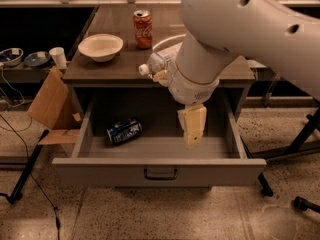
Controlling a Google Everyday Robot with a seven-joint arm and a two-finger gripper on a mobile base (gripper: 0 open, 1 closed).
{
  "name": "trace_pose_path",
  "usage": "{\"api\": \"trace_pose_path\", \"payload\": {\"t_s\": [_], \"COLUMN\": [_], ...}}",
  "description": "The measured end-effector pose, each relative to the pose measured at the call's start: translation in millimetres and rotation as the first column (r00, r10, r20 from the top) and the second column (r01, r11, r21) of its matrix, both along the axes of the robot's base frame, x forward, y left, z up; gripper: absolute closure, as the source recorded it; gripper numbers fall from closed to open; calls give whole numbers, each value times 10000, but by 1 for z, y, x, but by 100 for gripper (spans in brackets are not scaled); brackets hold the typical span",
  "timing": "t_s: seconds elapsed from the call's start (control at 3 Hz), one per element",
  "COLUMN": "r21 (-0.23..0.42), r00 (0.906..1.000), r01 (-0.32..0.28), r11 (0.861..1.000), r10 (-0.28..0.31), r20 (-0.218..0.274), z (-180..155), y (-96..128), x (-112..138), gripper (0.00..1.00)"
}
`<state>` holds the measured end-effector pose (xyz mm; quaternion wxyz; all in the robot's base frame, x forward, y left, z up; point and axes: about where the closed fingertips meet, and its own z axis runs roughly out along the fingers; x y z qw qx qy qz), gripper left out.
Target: Pick pepsi can from top drawer and place on counter
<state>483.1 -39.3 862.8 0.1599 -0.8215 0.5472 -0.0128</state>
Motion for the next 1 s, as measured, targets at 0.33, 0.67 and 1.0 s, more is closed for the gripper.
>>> {"api": "trace_pose_path", "payload": {"t_s": [0.33, 0.67, 1.0], "r21": [153, 164, -151], "r00": [9916, 9623, 9314], "r01": [-1144, -2472, -3400], "r11": [9933, 9688, 9403], "r10": [1132, 2435, 3389], "r20": [630, 1212, 1332], "z": [-20, -38, -60], "y": [46, 106, 154], "x": [24, 47, 67], "gripper": [0, 0, 0]}}
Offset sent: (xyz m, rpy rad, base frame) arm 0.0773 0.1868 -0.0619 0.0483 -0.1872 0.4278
